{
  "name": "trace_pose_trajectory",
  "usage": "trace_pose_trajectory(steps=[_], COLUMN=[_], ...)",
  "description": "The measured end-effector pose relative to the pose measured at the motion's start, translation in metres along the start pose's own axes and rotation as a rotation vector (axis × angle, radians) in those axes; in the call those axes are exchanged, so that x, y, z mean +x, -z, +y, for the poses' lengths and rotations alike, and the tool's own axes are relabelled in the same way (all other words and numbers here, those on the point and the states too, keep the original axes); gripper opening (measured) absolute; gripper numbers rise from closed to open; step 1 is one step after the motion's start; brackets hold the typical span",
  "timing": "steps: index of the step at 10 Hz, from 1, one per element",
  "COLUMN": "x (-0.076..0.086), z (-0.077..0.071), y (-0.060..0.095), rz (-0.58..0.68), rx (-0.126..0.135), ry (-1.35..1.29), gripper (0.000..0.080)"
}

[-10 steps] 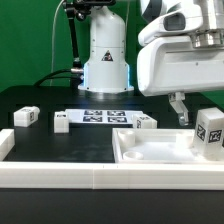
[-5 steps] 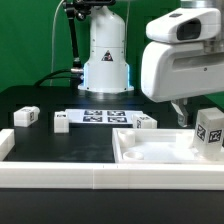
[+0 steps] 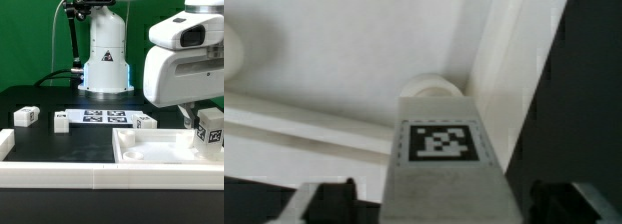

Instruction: Assemble one leg

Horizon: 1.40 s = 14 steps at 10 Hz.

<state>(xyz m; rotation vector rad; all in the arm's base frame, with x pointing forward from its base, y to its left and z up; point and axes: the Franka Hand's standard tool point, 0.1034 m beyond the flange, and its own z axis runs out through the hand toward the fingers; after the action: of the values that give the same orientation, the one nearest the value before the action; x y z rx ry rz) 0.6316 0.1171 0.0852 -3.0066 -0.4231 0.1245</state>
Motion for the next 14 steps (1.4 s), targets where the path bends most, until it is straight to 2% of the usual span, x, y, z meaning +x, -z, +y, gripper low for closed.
trace_pose_trajectory(steps=[1,5,8,14], x=[0.0,0.0,-0.0043,-0.0049], z=[0.0001,0.0001,0.0002,0.002], y=[0.0,0.0,-0.0006,-0.001], rz=[0.0,0.0,0.044,0.051], rx=[0.0,0.0,-0.01,-0.014], ry=[0.0,-0.015,-0.363,-0.909], gripper=[0.0291,0.0291,0.0291,0.0291])
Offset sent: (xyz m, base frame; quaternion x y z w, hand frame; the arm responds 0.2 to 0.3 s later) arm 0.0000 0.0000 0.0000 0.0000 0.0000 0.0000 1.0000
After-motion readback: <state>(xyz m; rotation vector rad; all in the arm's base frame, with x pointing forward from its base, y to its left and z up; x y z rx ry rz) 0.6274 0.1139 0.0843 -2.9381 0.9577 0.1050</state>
